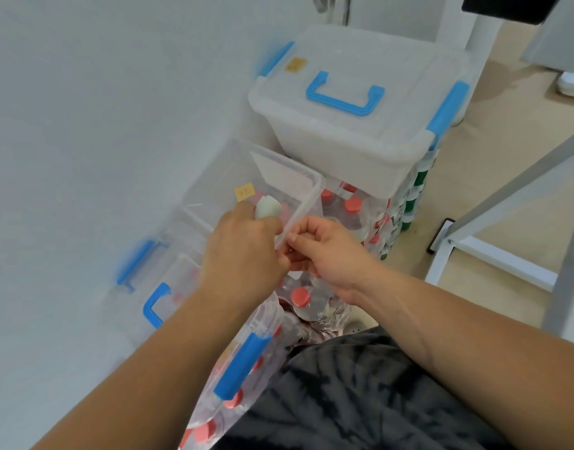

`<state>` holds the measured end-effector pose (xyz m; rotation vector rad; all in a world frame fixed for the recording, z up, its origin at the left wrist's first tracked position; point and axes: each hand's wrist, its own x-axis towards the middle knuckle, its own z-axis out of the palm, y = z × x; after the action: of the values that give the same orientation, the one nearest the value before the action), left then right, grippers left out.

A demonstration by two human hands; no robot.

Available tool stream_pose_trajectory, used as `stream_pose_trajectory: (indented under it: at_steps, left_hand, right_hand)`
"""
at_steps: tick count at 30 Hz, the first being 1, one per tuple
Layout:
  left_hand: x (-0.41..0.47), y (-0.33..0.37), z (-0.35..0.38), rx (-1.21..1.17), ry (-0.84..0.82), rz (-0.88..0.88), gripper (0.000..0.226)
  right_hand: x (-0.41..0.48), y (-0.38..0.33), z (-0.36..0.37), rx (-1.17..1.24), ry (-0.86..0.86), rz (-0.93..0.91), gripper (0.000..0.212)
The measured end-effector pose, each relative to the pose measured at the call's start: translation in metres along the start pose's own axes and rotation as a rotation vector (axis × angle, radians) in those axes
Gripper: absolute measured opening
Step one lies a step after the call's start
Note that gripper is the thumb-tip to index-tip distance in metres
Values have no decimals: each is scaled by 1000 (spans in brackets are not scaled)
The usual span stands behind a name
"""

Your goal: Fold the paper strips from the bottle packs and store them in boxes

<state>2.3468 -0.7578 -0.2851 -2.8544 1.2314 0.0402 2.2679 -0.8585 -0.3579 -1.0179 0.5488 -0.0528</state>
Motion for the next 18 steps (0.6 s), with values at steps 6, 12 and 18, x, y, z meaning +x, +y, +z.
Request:
stream_pose_trajectory:
  at_steps: [6, 12, 18]
  left_hand:
    - [-1, 2, -2, 23, 11, 31, 33]
    - [16, -8, -37, -48, 146, 40, 18]
    - [8, -26, -35, -97, 50, 77, 26]
  right_hand:
    - [-2, 1, 3, -3, 23, -3, 10]
    - [0, 0, 0, -23, 25, 10, 11]
    - [-2, -2, -1, -87, 46, 4, 13]
